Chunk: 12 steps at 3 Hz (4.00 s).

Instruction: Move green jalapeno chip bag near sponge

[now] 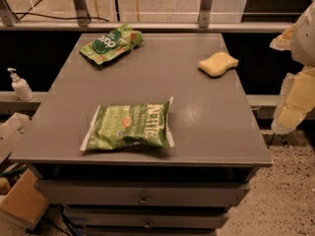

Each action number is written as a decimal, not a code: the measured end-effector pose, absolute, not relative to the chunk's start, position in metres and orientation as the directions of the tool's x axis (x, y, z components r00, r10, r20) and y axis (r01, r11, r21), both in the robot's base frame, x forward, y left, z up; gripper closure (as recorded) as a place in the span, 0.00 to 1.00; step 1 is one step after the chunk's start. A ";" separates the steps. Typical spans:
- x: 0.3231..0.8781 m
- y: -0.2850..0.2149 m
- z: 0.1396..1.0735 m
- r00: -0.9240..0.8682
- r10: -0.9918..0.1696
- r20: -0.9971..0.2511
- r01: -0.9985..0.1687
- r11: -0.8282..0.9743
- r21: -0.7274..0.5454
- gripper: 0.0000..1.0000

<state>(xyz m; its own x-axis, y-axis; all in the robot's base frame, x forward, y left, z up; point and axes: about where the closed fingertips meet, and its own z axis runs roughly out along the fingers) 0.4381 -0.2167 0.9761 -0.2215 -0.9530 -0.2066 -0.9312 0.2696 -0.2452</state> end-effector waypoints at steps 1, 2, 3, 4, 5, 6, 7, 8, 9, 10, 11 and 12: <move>0.438 -0.217 0.976 -0.222 -0.953 -0.207 -0.931 0.270 -0.245 0.00; 0.438 -0.217 0.976 -0.222 -0.953 -0.207 -0.931 0.270 -0.245 0.00; 0.438 -0.217 0.976 -0.222 -0.953 -0.207 -0.931 0.270 -0.245 0.00; 0.438 -0.217 0.976 -0.222 -0.953 -0.207 -0.931 0.270 -0.245 0.00; 0.441 -0.197 0.963 -0.220 -0.934 -0.282 -0.933 0.285 -0.217 0.00; 0.446 -0.147 0.934 -0.214 -0.871 -0.443 -0.941 0.305 -0.145 0.00; 0.447 -0.106 0.914 -0.202 -0.804 -0.559 -0.950 0.300 -0.088 0.00; 0.448 -0.063 0.899 -0.178 -0.746 -0.642 -0.957 0.283 -0.064 0.00; 0.448 -0.063 0.899 -0.178 -0.746 -0.642 -0.957 0.283 -0.064 0.00; 0.448 -0.063 0.899 -0.178 -0.746 -0.642 -0.957 0.283 -0.064 0.00; 0.448 -0.061 0.896 -0.178 -0.733 -0.657 -0.951 0.301 -0.078 0.00; 0.458 -0.027 0.855 -0.180 -0.595 -0.783 -0.901 0.420 -0.112 0.00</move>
Offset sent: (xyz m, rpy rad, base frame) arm 0.0151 0.0960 -0.0605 0.4363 0.0472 0.0111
